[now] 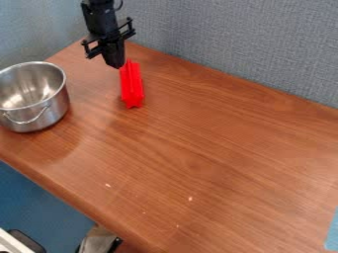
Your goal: Move the red object from the metal pot to the table
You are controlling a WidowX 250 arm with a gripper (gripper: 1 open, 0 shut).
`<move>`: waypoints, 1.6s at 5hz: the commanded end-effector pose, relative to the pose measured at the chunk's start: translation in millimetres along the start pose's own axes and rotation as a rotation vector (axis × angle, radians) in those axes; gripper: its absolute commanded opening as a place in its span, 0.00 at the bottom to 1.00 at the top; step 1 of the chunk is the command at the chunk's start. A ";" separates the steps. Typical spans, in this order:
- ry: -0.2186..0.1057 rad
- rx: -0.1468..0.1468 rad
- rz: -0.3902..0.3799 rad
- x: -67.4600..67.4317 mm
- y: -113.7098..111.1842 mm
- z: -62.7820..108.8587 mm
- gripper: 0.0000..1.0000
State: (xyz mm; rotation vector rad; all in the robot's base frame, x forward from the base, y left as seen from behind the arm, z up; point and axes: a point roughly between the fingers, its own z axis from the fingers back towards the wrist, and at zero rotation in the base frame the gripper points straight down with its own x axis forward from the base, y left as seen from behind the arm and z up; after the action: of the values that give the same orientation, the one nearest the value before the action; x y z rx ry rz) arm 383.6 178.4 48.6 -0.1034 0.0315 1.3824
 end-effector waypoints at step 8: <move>0.026 -0.022 -0.114 27.5 15.5 67.6 1.00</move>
State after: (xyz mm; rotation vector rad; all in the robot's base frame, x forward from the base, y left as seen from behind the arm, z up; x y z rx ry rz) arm 367.9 216.8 85.9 -0.1358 0.1049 1.2671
